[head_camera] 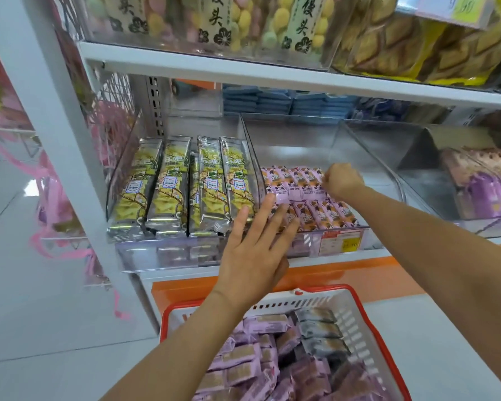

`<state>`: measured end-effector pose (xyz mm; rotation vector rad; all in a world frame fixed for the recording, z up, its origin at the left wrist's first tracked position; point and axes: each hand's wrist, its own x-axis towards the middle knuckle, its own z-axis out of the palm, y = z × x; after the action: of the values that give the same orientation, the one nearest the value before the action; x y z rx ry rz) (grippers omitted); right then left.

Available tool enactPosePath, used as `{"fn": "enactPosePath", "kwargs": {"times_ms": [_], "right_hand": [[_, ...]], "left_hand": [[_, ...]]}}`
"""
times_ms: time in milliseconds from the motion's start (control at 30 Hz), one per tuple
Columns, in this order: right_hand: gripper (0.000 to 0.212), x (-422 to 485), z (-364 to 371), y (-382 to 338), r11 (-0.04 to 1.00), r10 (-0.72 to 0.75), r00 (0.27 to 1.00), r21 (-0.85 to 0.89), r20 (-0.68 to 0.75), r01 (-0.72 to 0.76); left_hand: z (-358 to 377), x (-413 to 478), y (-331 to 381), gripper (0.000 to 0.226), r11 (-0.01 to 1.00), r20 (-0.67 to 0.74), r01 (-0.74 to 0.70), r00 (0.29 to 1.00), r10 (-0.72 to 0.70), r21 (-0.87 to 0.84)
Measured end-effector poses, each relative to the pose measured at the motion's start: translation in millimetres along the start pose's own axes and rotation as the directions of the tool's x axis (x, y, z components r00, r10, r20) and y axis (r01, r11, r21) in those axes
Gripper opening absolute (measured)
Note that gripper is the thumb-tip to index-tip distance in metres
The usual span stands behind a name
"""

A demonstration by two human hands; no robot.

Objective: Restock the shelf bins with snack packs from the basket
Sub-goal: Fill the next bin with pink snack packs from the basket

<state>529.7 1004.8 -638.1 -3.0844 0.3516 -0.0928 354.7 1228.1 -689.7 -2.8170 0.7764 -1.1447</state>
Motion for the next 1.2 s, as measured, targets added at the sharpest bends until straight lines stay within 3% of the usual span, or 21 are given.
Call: {"fn": "enactPosePath", "kwargs": {"times_ms": [100, 200, 400, 600, 700, 767, 933, 1067, 1200], "right_hand": [[0.018, -11, -4, 3, 0.999, -0.003, 1.0, 0.053, 0.031, 0.001], [0.025, -30, -16, 0, 0.99, -0.103, 0.994, 0.102, 0.029, 0.1], [0.021, -90, -48, -8, 0.829, -0.265, 0.954, 0.473, -0.138, 0.299], [0.015, -170, -73, 2, 0.582, -0.396, 0.877, 0.664, -0.272, 0.469], [0.012, -200, -58, 14, 0.522, -0.433, 0.857, 0.698, -0.278, 0.49], [0.011, -213, -32, 21, 0.551, -0.464, 0.857, 0.685, -0.223, 0.477], [0.012, -228, 61, 39, 0.757, -0.449, 0.893, 0.546, 0.035, 0.359], [0.021, -231, 122, 50, 0.873, -0.392, 0.893, 0.396, 0.22, 0.286], [0.032, -230, 165, 49, 0.931, -0.363, 0.856, 0.186, 0.369, 0.315]], "left_hand": [[-4, 0, 1, 0.057, 1.0, 0.059, 0.015, 0.998, -0.015, 0.004], [-10, 0, 3, 0.061, 0.999, 0.106, 0.017, 0.994, -0.022, 0.048], [-19, -16, 18, 0.085, 0.998, 0.114, -0.038, 0.993, 0.032, 0.05], [-19, -36, 35, 0.054, 0.989, 0.045, -0.122, 0.991, 0.125, -0.08], [-12, -50, 37, 0.049, 0.973, 0.06, -0.193, 0.978, 0.202, -0.125], [-1, -63, 35, 0.052, 0.971, 0.162, -0.178, 0.966, 0.203, -0.158], [28, -100, 32, 0.073, 0.987, 0.474, 0.011, 0.878, 0.069, -0.163], [47, -121, 31, 0.08, 0.991, 0.521, 0.005, 0.851, 0.065, -0.132], [61, -140, 36, 0.091, 0.999, 0.568, 0.002, 0.822, 0.028, -0.052]]}}
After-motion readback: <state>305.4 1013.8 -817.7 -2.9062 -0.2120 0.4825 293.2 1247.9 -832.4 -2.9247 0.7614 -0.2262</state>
